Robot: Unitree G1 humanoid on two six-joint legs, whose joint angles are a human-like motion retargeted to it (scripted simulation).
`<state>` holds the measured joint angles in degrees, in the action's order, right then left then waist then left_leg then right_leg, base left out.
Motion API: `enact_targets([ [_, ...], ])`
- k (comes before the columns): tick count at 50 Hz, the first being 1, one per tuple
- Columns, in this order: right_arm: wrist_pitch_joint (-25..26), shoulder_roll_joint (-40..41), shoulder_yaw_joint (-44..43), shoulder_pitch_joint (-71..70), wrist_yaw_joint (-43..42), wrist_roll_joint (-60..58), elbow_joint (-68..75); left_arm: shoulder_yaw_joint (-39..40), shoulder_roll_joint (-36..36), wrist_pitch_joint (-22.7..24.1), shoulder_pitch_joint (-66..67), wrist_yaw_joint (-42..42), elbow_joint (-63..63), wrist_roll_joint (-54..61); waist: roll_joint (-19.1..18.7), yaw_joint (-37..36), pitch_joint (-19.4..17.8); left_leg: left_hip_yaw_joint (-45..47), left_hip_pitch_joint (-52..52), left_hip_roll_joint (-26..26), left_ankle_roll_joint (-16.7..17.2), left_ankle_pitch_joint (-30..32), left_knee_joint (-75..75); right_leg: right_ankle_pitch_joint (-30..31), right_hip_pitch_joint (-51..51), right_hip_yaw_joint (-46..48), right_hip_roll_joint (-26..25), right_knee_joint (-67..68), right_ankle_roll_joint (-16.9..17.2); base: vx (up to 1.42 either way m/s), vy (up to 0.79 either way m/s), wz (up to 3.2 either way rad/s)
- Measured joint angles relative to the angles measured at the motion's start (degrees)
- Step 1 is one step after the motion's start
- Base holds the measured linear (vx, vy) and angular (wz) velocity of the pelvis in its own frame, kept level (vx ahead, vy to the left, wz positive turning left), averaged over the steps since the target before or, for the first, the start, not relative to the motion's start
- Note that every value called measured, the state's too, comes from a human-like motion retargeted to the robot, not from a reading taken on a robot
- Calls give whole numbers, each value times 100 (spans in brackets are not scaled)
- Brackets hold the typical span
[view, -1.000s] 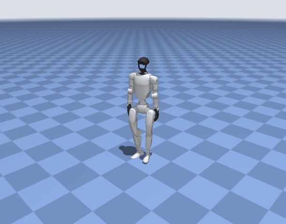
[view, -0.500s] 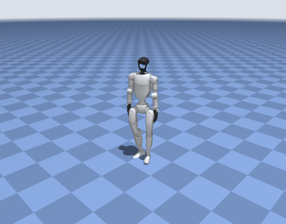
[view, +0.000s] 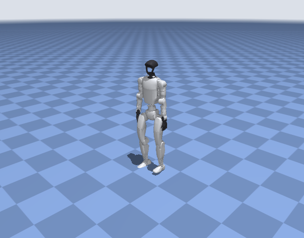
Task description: Upper body actions
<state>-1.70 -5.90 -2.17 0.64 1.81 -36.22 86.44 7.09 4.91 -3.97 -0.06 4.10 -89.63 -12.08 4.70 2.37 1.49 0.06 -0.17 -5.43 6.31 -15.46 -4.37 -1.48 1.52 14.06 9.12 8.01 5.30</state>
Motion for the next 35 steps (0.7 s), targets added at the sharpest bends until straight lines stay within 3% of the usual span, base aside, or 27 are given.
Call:
enact_targets([
  [3,3,-15,-63,-35,-106,123,-78,-12,-12,-87,-53,241,-40,-56,-103,-96,-139,974,199,-32,-507,-224,175,247,95,-479,-100,-84,34,-5,18,-157],
  [8,46,1,-12,-61,-208,524,-78,74,13,-47,-11,493,81,-86,-154,162,-400,1615,408,73,-600,-256,331,729,250,-1206,-294,-230,87,-13,10,-127],
  [10,90,-6,51,-97,-293,635,-62,76,74,19,9,472,135,-66,-167,86,-580,1902,525,101,-675,-315,397,825,332,-1249,-347,-182,-44,-24,5,-204],
  [12,99,-43,178,-62,-462,590,-25,20,210,77,72,443,94,-49,-248,32,-661,2360,572,222,-750,-375,460,597,314,3,-181,-119,-393,-25,-2,-232],
  [15,132,-85,275,-19,-740,425,145,34,364,58,160,336,-89,-101,-310,-6,-642,2834,570,345,-778,-453,510,222,70,1989,2,-203,-558,-25,-4,-189],
  [19,186,-167,167,17,-831,482,556,169,455,-31,355,218,-291,-167,-362,-55,-557,3480,626,444,-772,-587,567,191,-303,3816,-32,-368,-741,-16,-4,-196],
  [26,400,-282,-280,-25,-467,1261,1083,526,482,-155,689,346,-301,-203,-443,87,-341,4295,759,514,-636,-760,666,415,-501,4190,-75,-135,-833,-11,-9,-156],
  [30,380,-296,-394,73,-401,1514,1074,619,458,-264,749,316,-316,-99,-394,99,-159,4712,801,431,-482,-853,631,161,-670,4252,-149,-430,-542,-5,-16,-152],
  [33,418,-261,-367,83,-384,1432,1050,633,477,-337,673,342,-261,-48,-352,-63,-60,5135,929,437,-243,-851,598,286,-383,3297,-350,-702,-859,-2,-20,-173],
  [35,479,-233,-362,91,-385,1303,1012,591,433,-368,618,280,-191,-17,-423,38,26,5137,919,542,-123,-804,534,367,-317,3358,-356,-772,-856,-1,-20,-93],
])
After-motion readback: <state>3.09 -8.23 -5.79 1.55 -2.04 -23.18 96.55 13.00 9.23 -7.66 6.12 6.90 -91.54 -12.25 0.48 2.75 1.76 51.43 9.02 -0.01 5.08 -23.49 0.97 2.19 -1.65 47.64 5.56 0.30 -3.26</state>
